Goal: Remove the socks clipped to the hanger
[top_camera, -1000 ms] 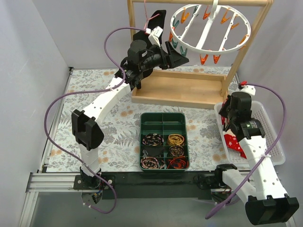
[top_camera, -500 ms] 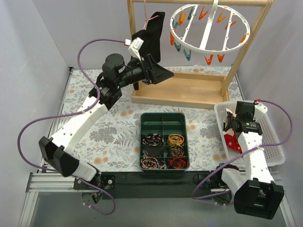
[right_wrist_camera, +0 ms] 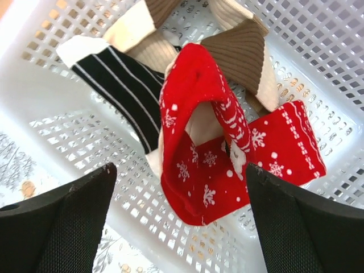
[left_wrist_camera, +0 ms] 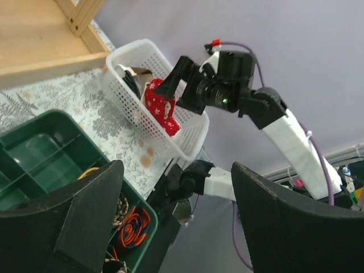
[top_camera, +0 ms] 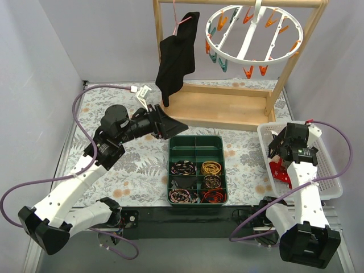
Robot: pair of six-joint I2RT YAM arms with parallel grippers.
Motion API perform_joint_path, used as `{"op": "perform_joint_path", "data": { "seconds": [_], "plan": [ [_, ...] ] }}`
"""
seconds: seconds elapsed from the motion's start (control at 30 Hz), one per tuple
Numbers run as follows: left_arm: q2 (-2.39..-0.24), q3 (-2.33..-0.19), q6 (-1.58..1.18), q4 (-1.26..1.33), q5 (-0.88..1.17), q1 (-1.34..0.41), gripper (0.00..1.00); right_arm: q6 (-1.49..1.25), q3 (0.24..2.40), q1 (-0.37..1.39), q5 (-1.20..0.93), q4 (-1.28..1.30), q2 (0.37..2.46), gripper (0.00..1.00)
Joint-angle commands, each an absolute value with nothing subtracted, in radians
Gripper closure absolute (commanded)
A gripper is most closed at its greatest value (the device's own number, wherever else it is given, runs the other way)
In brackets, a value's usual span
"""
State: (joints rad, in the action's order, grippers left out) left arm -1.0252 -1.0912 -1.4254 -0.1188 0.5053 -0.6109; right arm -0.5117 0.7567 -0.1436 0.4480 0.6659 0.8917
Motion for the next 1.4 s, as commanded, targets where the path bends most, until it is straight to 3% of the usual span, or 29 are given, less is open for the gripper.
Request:
{"op": "perform_joint_path", "data": {
  "seconds": [0.0,0.23,0.63,0.87,1.0,1.23,1.37],
  "plan": [
    [-0.956,-1.0,-1.44,-0.149,0.482,-0.614,0.25,-0.503,0.883,-0.111,0.402,0.75,0.916,0.02],
    [-0.867,-0.888,-1.499,-0.155,0.459,-0.614,0.26,-0.551,1.025,0.245,0.485,0.781,0.959,0.02],
    [-0.735,-0.779,-1.534,-0.216,0.397,-0.614,0.26,-0.713,1.239,0.901,0.6,0.769,1.27,0.02],
    [-0.663,-0.697,-1.565,-0.241,0.376,-0.614,0.27,-0.747,1.22,1.048,0.548,0.706,1.345,0.02],
    [-0.632,-0.657,-1.58,-0.241,0.367,-0.614,0.27,-0.744,1.085,1.069,0.522,0.606,1.25,0.02],
    [-0.588,-0.589,-1.612,-0.238,0.36,-0.614,0.27,-0.68,0.711,1.069,0.405,0.288,0.802,0.02],
    [-0.551,-0.554,-1.621,-0.227,0.35,-0.614,0.27,-0.71,0.548,1.071,0.448,0.21,0.574,0.02]
  ]
}}
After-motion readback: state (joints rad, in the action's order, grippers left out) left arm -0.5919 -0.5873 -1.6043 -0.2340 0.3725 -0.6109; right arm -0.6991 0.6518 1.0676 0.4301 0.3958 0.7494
